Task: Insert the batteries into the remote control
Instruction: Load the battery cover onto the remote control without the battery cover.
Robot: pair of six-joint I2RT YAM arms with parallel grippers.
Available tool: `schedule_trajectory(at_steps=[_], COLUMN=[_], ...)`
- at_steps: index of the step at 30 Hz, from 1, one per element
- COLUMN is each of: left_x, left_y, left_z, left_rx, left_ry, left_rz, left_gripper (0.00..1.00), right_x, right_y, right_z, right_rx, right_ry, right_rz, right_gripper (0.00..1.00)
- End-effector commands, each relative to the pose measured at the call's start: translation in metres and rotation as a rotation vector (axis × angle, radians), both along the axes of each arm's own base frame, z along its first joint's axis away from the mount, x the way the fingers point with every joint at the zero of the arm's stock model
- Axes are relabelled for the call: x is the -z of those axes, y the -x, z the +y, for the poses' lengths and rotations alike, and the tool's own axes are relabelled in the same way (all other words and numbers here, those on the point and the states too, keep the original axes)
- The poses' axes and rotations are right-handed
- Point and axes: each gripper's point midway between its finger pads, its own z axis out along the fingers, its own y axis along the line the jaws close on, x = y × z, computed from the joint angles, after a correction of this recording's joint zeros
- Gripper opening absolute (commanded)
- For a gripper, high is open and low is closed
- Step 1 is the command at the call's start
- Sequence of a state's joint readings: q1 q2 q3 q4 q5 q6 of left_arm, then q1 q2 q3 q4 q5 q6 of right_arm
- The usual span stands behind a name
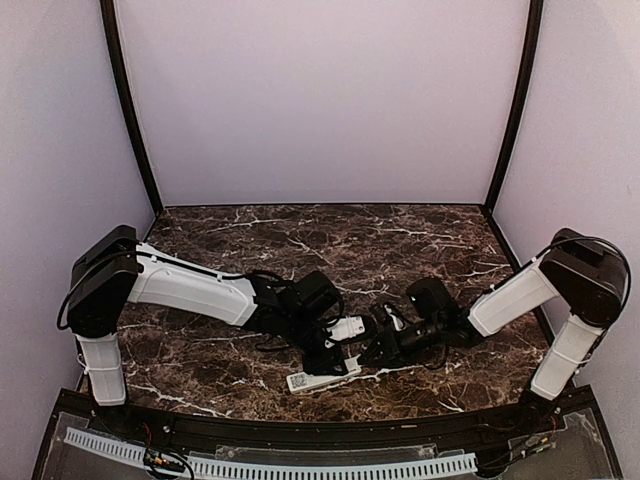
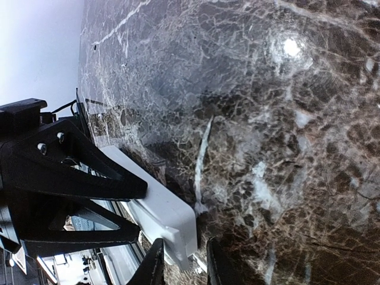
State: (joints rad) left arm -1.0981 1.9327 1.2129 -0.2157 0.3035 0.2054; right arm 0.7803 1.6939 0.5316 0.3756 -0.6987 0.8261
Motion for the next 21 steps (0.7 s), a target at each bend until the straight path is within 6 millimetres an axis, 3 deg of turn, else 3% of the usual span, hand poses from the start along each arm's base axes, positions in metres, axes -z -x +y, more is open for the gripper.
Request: schedule_trajectory(at_steps=[1, 21], left_x=[0.011, 0.000], left_y=[0.008, 0.002], left_z=[0.011, 0.004], left_rx=[0.009, 0.041], left_ry=[-0.054, -0.015], left_rz=[0.031, -0.030], left_gripper=[0.36, 0.50], right_x=[-0.008, -0.016], right_y=[-0.007, -0.005], right_z=[0.002, 0.001], right_rx=[-0.004, -0.017], right_ry=[-0.011, -0.007], right_rz=[-0.039, -0.047], right_gripper=[0.22, 0.19])
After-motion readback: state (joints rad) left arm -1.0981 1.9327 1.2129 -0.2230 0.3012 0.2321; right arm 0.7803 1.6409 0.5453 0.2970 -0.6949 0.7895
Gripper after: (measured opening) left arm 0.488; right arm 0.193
